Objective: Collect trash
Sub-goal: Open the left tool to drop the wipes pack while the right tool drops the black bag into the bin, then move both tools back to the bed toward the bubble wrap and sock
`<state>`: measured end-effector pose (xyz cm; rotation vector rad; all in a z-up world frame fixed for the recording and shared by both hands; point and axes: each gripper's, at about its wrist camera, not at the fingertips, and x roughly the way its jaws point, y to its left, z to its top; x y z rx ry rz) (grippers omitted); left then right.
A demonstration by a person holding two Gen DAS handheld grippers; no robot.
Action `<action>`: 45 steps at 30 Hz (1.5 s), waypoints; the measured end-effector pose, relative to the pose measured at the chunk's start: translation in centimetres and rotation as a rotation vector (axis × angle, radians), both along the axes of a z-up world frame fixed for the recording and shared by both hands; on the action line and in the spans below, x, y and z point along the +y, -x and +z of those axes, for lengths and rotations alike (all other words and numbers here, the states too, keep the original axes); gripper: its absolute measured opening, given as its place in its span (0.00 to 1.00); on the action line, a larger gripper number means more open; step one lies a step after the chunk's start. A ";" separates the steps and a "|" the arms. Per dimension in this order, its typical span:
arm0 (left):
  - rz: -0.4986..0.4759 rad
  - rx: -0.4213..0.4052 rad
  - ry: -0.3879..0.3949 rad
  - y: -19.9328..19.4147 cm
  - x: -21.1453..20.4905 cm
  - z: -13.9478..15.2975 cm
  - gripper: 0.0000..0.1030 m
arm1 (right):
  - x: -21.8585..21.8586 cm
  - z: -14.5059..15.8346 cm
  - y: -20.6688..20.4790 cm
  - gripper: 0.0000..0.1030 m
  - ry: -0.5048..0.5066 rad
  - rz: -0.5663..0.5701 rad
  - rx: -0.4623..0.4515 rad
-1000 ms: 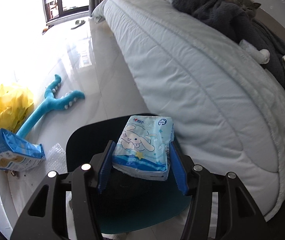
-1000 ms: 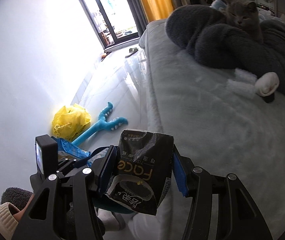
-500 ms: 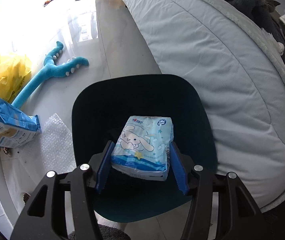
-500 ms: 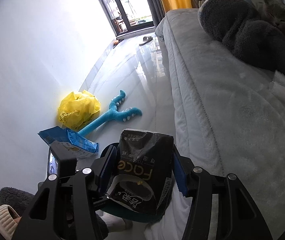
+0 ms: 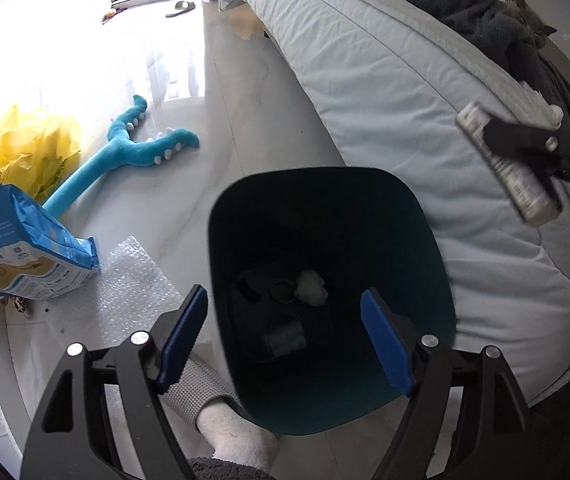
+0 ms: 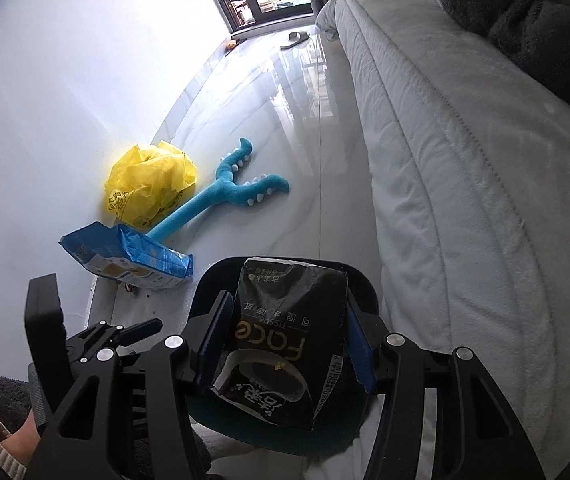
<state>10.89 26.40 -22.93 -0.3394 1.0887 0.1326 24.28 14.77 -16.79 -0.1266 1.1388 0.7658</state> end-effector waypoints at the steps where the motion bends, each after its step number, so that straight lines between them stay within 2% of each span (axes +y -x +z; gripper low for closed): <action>1: 0.007 -0.016 -0.004 0.3 0.4 0.3 0.79 | 0.5 -0.4 0.1 0.53 0.009 0.007 0.004; 7: 0.029 -0.092 -0.023 1.7 2.0 1.6 0.78 | 2.3 -3.3 0.3 0.53 0.065 0.018 0.049; 12: 0.041 -0.124 -0.040 2.5 3.3 2.3 0.72 | 3.3 -6.0 0.3 0.53 0.123 0.019 0.093; 22: 0.062 -0.216 -0.069 3.4 4.3 4.6 0.64 | 4.5 -8.8 0.8 0.54 0.214 0.046 0.111; 25: 0.060 -0.262 -0.085 3.6 4.2 6.0 0.62 | 4.7 -9.5 1.2 0.60 0.244 0.063 0.116; 27: 0.058 -0.296 -0.092 3.6 4.0 6.9 0.62 | 4.5 -9.5 1.5 0.67 0.263 0.071 0.108; 33: 0.056 -0.357 -0.067 3.2 3.2 9.1 0.60 | 3.2 -8.5 1.6 0.70 0.267 0.072 0.099; 39: 0.050 -0.408 -0.064 2.0 1.8 11.1 0.60 | 1.9 -5.8 2.0 0.71 0.248 0.098 0.046; 43: 0.014 -0.383 -0.150 1.0 0.1 12.2 0.60 | 0.6 -1.9 2.1 0.71 0.183 0.092 -0.015; 45: -0.017 -0.404 -0.181 0.9 -0.9 13.2 0.60 | 0.1 0.4 2.2 0.71 0.155 0.088 -0.063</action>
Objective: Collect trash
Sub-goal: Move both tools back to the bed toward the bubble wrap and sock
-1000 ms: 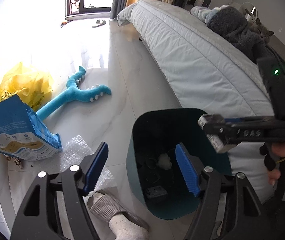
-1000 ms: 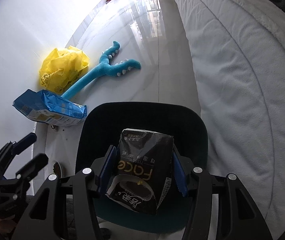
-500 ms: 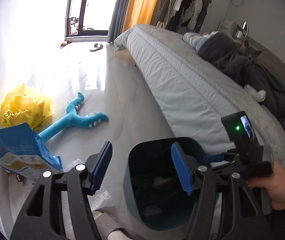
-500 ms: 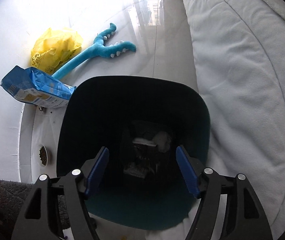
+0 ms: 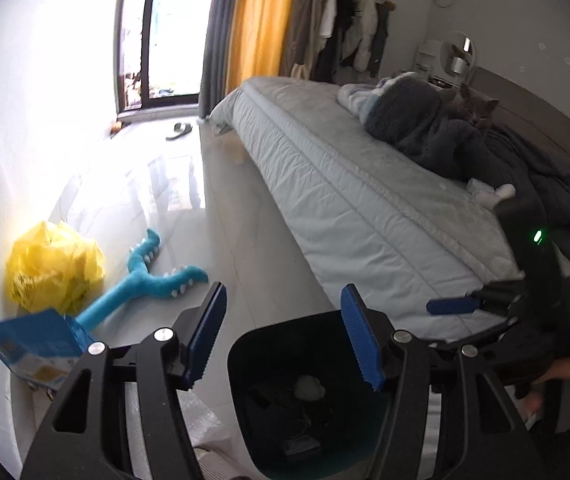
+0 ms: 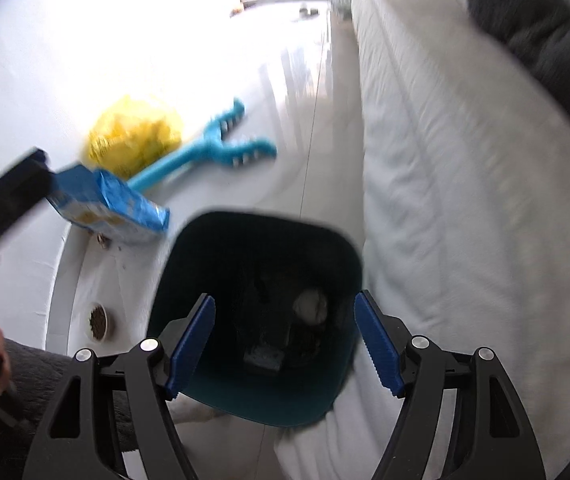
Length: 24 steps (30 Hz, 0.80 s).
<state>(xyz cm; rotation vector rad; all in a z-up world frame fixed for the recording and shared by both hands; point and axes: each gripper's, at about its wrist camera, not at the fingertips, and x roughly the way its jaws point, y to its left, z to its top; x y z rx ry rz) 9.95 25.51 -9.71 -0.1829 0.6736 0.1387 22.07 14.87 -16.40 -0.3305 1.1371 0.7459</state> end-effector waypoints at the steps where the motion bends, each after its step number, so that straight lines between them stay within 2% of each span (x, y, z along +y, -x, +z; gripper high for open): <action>1: -0.009 -0.009 0.001 0.0 -0.2 0.4 0.60 | -0.4 1.3 0.1 0.71 -0.028 -0.001 -0.023; 4: -0.033 -0.037 0.001 -0.4 -0.8 1.7 0.60 | -1.6 3.9 0.0 0.71 -0.075 -0.011 -0.065; 8: -0.062 -0.035 0.011 -1.7 -1.7 2.6 0.60 | -3.6 6.6 -0.1 0.73 -0.101 -0.016 -0.124; 12: -0.095 -0.073 -0.011 -2.7 -3.2 4.0 0.60 | -5.7 7.9 -0.9 0.75 -0.081 -0.025 -0.170; 15: -0.107 -0.102 -0.038 -3.3 -4.6 5.1 0.68 | -7.5 8.6 -2.2 0.75 -0.080 -0.053 -0.176; 19: -0.140 -0.129 -0.042 -4.8 -6.2 5.9 0.71 | -9.3 9.6 -3.4 0.75 -0.061 -0.065 -0.218; 21: -0.155 -0.134 -0.030 -5.8 -6.9 6.0 0.72 | -10.6 10.4 -4.3 0.79 -0.063 -0.066 -0.265; 24: -0.177 -0.142 0.000 -7.3 -8.2 6.2 0.74 | -12.7 10.2 -5.9 0.80 -0.029 -0.088 -0.317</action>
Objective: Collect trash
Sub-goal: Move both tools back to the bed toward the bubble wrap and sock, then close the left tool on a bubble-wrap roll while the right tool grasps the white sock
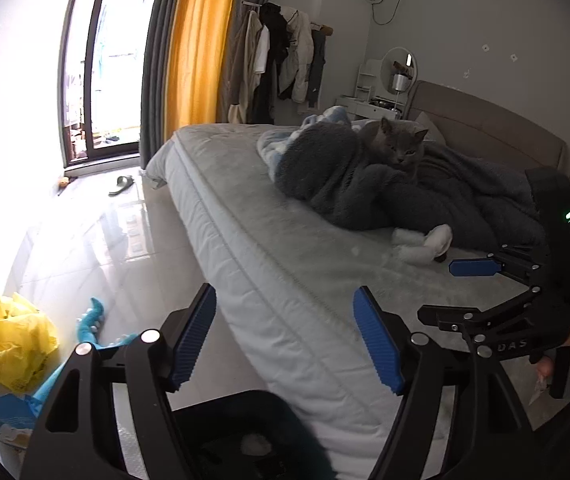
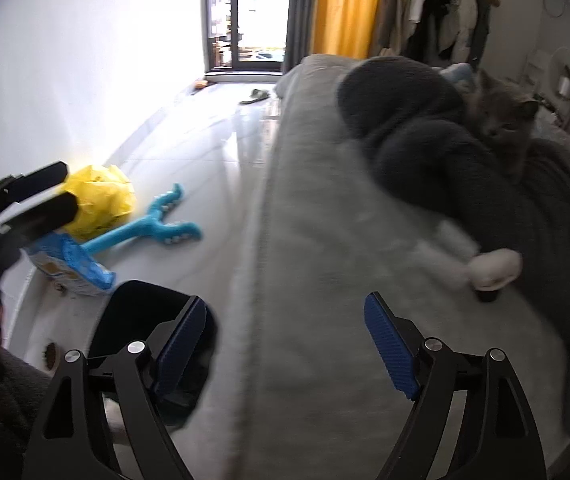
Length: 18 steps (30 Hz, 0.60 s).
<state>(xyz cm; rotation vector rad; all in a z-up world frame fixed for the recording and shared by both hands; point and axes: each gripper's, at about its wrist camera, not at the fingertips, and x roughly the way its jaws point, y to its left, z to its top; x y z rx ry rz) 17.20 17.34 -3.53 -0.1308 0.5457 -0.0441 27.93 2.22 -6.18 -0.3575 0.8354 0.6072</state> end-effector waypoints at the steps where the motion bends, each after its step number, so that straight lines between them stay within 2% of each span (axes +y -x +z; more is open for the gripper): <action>1: -0.008 -0.004 0.000 -0.3 -0.4 0.0 0.75 | -1.1 -0.1 -0.9 0.80 -0.004 -0.020 -0.002; 8: -0.058 0.010 -0.017 -3.9 -3.6 -0.4 0.79 | -6.2 -0.6 -4.5 0.80 -0.051 -0.108 0.009; 12: -0.081 0.028 -0.011 -6.1 -5.0 -1.0 0.81 | -7.4 -0.8 -6.2 0.80 -0.056 -0.136 0.017; 18: -0.085 0.054 -0.001 -9.0 -6.3 -1.8 0.81 | -10.0 0.3 -8.8 0.81 -0.132 -0.203 0.006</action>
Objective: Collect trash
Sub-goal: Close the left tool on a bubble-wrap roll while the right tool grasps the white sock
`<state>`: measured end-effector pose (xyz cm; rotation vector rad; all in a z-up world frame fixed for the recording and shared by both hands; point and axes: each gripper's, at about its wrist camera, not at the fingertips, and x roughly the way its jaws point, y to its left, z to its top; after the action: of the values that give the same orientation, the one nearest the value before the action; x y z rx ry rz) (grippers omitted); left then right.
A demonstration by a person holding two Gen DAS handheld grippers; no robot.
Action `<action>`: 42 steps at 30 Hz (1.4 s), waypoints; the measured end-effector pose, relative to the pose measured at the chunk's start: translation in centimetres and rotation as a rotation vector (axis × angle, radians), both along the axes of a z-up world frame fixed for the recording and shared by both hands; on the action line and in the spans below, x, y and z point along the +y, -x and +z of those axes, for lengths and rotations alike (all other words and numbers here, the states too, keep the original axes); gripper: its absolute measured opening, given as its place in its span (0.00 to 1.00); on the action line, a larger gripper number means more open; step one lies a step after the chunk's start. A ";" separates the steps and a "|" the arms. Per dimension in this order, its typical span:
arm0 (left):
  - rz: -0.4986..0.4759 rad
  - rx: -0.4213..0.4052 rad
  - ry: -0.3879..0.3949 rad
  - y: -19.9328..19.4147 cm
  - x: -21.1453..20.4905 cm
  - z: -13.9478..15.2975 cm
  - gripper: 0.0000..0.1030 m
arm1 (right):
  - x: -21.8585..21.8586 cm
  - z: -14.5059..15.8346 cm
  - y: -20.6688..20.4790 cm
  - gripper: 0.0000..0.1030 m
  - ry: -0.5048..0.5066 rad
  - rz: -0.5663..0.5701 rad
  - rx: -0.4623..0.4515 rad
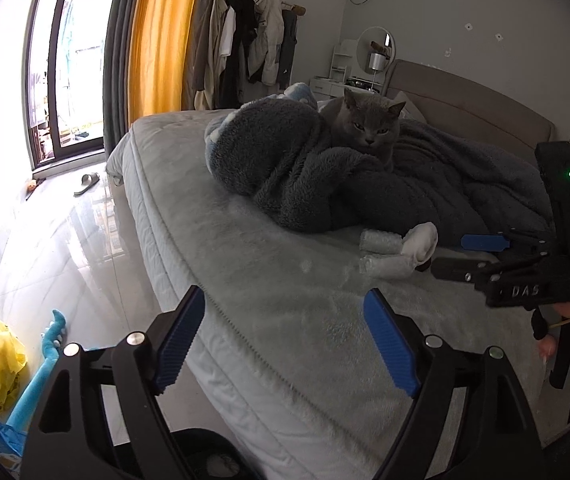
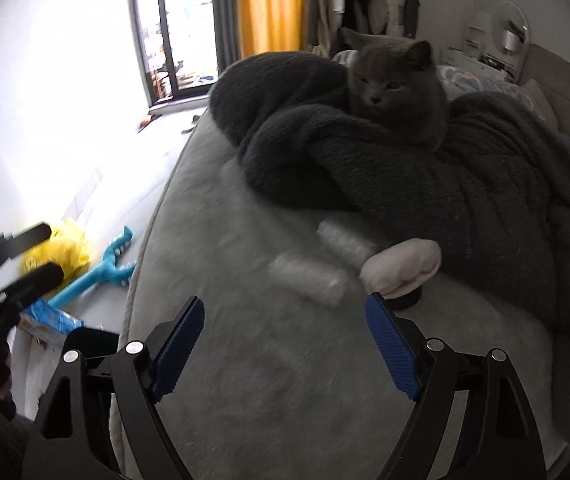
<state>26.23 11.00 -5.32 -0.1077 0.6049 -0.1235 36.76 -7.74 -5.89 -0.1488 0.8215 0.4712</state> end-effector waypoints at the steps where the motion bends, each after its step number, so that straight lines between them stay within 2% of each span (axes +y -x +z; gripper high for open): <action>1: -0.001 0.001 -0.001 -0.3 -0.2 -0.1 0.82 | -0.4 0.1 -0.4 0.81 -0.016 -0.013 -0.001; 6: -0.010 0.015 0.002 -2.0 -1.0 -0.6 0.82 | -2.5 0.4 -2.2 0.82 -0.044 -0.067 -0.020; 13: -0.022 0.021 -0.046 -3.9 -2.7 -1.1 0.86 | -4.0 -1.0 -4.5 0.82 -0.058 -0.106 0.000; 18: -0.060 0.034 -0.004 -5.0 -4.2 -1.7 0.86 | -4.7 -2.0 -6.1 0.82 -0.071 -0.149 0.000; 23: -0.091 0.042 -0.017 -6.0 -6.0 -2.3 0.86 | -5.3 -2.8 -8.5 0.82 -0.048 -0.176 -0.014; 29: -0.120 0.069 0.014 -7.7 -7.8 -2.9 0.88 | -5.5 -4.3 -9.9 0.82 -0.024 -0.176 0.007; 32: -0.137 0.090 0.016 -8.7 -8.9 -3.5 0.91 | -6.1 -5.0 -10.4 0.82 -0.056 -0.187 0.032; 39: -0.156 0.128 0.036 -10.2 -10.7 -4.9 0.91 | -7.0 -5.8 -11.0 0.52 -0.097 -0.173 0.069; 42: -0.159 0.130 0.035 -10.6 -11.3 -5.1 0.91 | -7.3 -5.7 -10.8 0.47 -0.103 -0.166 0.056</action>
<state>36.85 -0.25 -10.37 -0.1021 0.7414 -0.2833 47.58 -15.05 -11.56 0.0282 0.8552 0.3621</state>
